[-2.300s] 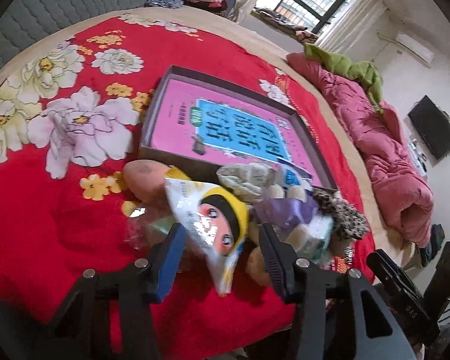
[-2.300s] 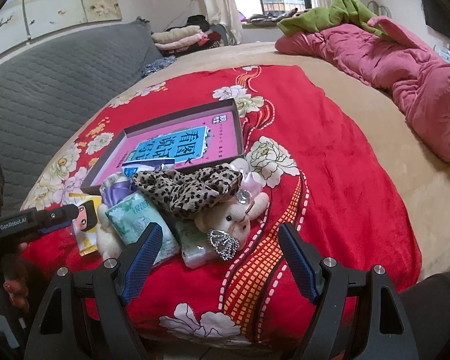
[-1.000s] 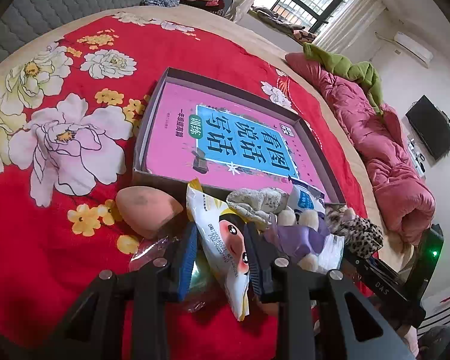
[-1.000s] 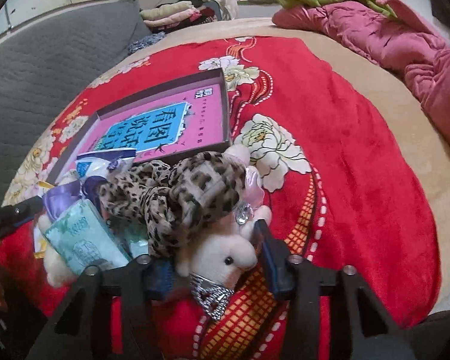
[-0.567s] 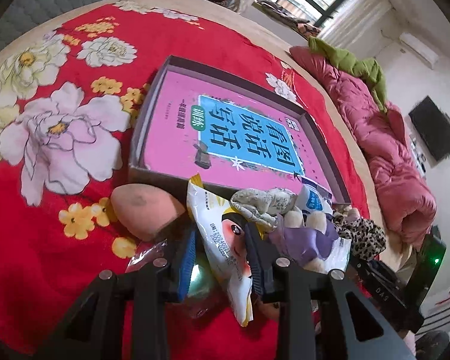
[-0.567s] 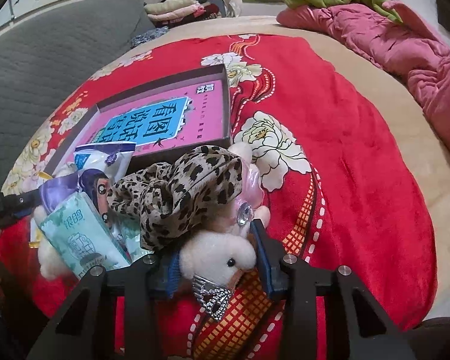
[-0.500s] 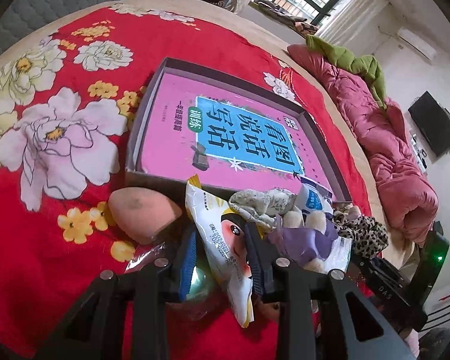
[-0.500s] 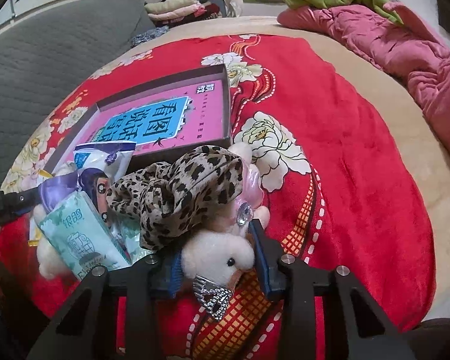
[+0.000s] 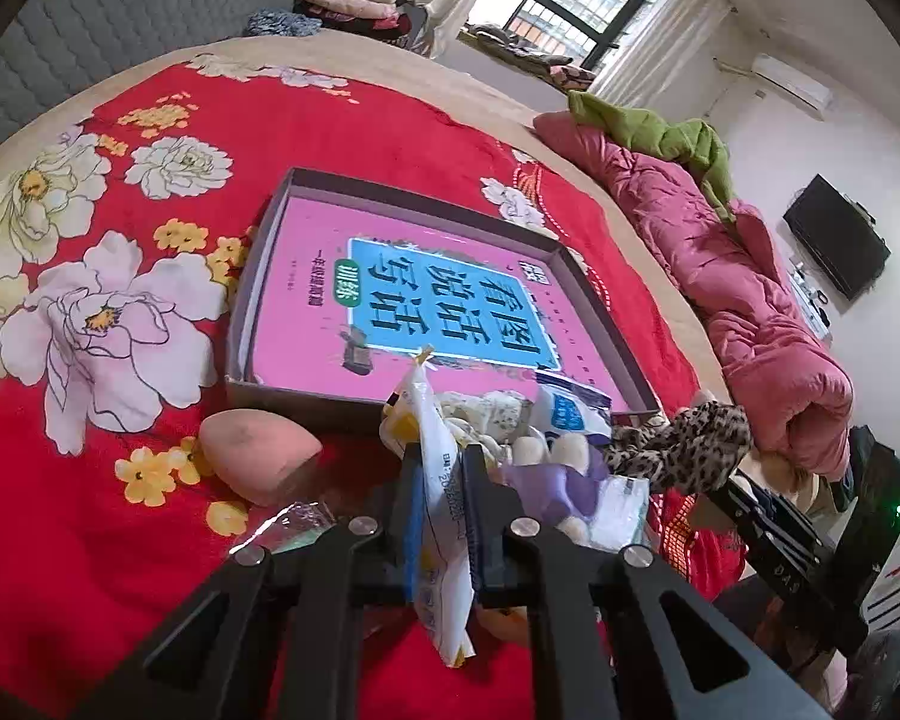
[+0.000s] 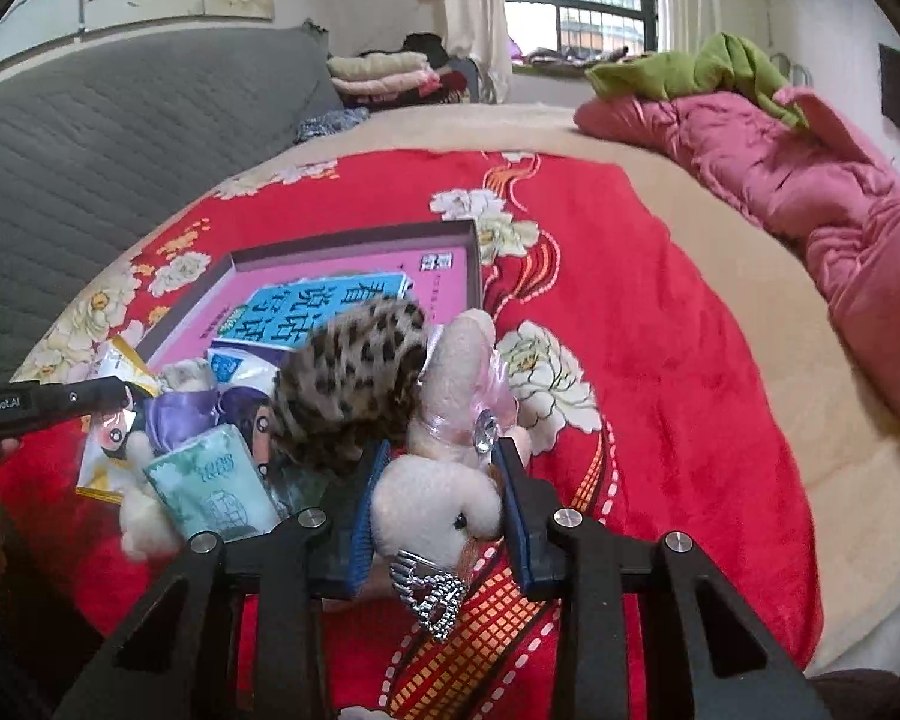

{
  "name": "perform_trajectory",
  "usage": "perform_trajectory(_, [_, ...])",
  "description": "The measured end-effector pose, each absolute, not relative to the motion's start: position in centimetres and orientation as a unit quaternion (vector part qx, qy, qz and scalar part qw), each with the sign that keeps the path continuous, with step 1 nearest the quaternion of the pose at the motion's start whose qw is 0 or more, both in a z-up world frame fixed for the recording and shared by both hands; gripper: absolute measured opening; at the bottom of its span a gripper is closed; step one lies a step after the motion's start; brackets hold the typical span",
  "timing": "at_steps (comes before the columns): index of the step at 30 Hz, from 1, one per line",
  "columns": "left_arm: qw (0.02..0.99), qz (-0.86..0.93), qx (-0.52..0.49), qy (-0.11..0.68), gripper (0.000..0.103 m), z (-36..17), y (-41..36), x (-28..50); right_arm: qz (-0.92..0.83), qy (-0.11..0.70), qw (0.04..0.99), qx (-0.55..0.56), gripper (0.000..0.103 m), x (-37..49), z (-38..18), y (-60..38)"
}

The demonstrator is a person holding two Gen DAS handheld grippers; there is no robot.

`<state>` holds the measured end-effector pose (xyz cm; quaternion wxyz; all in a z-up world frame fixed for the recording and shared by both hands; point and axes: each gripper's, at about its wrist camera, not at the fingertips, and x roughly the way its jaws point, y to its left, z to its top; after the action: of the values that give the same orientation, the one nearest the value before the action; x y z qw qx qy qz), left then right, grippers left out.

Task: Organize soft objects
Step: 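Carry the packet with left tool while right tool carries the bunny into the box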

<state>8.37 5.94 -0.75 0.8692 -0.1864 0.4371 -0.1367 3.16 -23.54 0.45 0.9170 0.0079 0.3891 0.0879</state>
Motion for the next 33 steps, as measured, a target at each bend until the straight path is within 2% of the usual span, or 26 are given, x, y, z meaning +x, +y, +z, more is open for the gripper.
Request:
perform_trajectory(15, [0.862, -0.14, -0.196, 0.446, 0.01, -1.4, 5.6, 8.8, 0.066, 0.361, 0.93, 0.022, 0.036, 3.0, 2.0, -25.0])
perform_trajectory(24, [0.882, -0.132, -0.211, 0.4, 0.009, 0.7, 7.0, 7.8, 0.072, 0.318, 0.945, 0.031, 0.036, 2.7, 4.0, -25.3])
perform_trajectory(33, [0.9, -0.137, -0.216, 0.353, 0.009, 2.9, 7.3, 7.4, 0.094, 0.315, 0.944, 0.038, 0.036, 3.4, 4.2, -24.5])
